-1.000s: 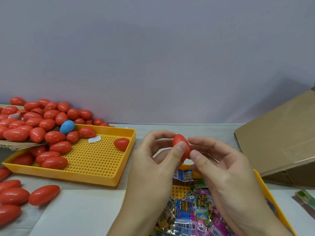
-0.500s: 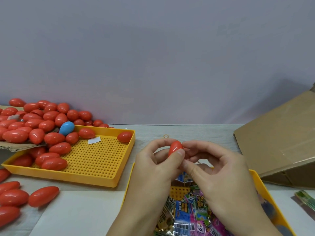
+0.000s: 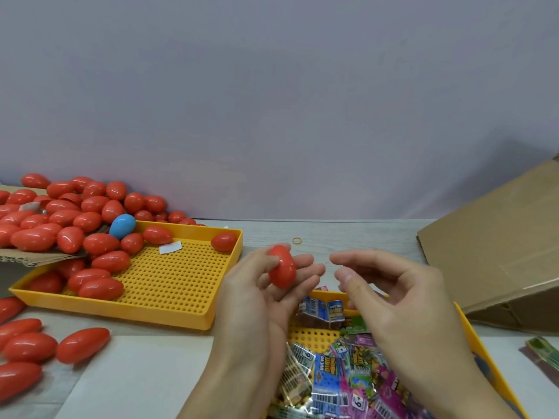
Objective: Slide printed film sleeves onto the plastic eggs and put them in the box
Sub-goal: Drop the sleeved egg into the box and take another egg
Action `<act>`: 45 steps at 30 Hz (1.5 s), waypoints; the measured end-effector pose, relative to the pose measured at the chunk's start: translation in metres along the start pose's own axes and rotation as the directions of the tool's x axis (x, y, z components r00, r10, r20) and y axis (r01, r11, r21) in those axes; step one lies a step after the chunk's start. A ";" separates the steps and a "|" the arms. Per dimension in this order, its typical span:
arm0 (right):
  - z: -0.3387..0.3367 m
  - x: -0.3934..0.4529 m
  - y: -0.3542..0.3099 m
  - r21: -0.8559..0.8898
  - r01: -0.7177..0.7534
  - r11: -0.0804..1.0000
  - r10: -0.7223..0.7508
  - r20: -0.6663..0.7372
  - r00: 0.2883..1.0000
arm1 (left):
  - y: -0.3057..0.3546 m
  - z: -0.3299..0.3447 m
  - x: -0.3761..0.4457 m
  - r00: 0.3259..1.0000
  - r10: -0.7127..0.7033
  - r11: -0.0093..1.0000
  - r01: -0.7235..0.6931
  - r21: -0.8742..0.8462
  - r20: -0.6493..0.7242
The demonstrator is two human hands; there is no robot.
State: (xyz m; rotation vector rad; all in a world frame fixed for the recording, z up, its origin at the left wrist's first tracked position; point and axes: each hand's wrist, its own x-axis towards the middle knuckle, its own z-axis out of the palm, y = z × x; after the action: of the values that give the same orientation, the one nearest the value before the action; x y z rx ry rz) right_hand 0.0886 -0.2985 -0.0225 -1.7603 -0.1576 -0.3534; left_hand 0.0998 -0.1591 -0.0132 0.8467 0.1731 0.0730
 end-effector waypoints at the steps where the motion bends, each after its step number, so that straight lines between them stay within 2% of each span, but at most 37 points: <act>1: -0.002 0.001 -0.001 -0.023 0.001 1.000 -0.001 -0.007 1.000 | 0.000 -0.001 0.001 0.998 0.047 0.999 -0.047 0.022 -0.028; 2: -0.006 0.001 -0.003 -0.041 0.001 0.999 -0.001 0.007 1.000 | -0.001 -0.001 0.003 0.994 0.095 0.994 -0.092 0.052 -0.056; 4: -0.011 0.001 -0.009 -0.122 0.001 0.993 0.016 0.137 0.990 | -0.001 -0.003 0.005 0.979 0.179 0.979 -0.168 0.112 -0.093; 7: -0.008 -0.002 -0.015 -0.416 0.051 0.908 0.115 0.365 0.924 | -0.003 -0.003 0.006 0.968 0.234 0.964 -0.218 0.151 -0.095; 10: -0.001 -0.005 -0.020 -0.643 0.085 0.761 0.271 0.434 0.859 | -0.004 -0.004 0.005 0.967 0.244 0.956 -0.229 0.183 -0.067; 13: -0.001 -0.002 -0.029 -0.717 0.022 0.696 0.445 0.455 0.771 | -0.005 -0.004 0.005 0.966 0.251 0.950 -0.236 0.203 -0.055; 15: -0.001 0.001 -0.032 -0.724 -0.007 0.690 0.495 0.464 0.734 | -0.005 -0.004 0.005 0.967 0.249 0.950 -0.233 0.207 -0.055; 21: -0.007 -0.001 -0.030 -0.610 -0.020 0.792 0.402 0.497 0.769 | -0.005 -0.003 0.006 0.968 0.245 0.947 -0.225 0.229 -0.061; 28: -0.010 0.000 -0.023 -0.535 0.026 0.844 0.282 0.486 0.827 | -0.004 -0.005 0.006 0.971 0.233 0.953 -0.219 0.209 -0.045; 30: -0.009 0.001 -0.017 -0.426 0.025 0.904 0.155 0.382 0.911 | -0.004 -0.005 0.007 0.973 0.229 0.950 -0.216 0.225 -0.032; 32: -0.010 0.003 -0.012 -0.285 0.019 0.958 0.033 0.176 0.984 | -0.007 -0.005 0.007 0.982 0.191 0.955 -0.184 0.235 -0.008; 33: -0.009 0.005 -0.012 -0.219 0.005 0.976 0.014 0.083 0.996 | -0.008 -0.005 0.007 0.987 0.159 0.958 -0.158 0.239 0.014; 35: -0.007 0.005 -0.012 -0.104 -0.040 0.994 0.040 -0.001 0.999 | -0.010 -0.004 0.006 0.992 0.093 0.956 -0.112 0.271 0.079; 38: -0.005 0.005 -0.010 0.017 -0.114 0.993 0.115 -0.009 0.993 | -0.013 -0.003 0.002 0.979 0.023 0.897 -0.111 0.428 0.205; 41: -0.006 0.005 -0.006 0.072 -0.162 0.984 0.159 0.042 0.986 | -0.016 -0.003 0.000 0.966 0.073 0.790 -0.207 0.577 0.246; 45: -0.004 0.006 0.001 0.154 -0.197 0.968 0.188 0.074 0.979 | -0.014 -0.004 0.001 0.962 0.132 0.768 -0.253 0.589 0.240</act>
State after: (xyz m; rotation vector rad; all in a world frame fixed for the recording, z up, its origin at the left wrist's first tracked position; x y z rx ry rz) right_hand 0.0941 -0.3032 -0.0202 -1.6113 -0.0543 -0.1431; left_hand 0.0997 -0.1652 -0.0267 1.5261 -0.0805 0.1349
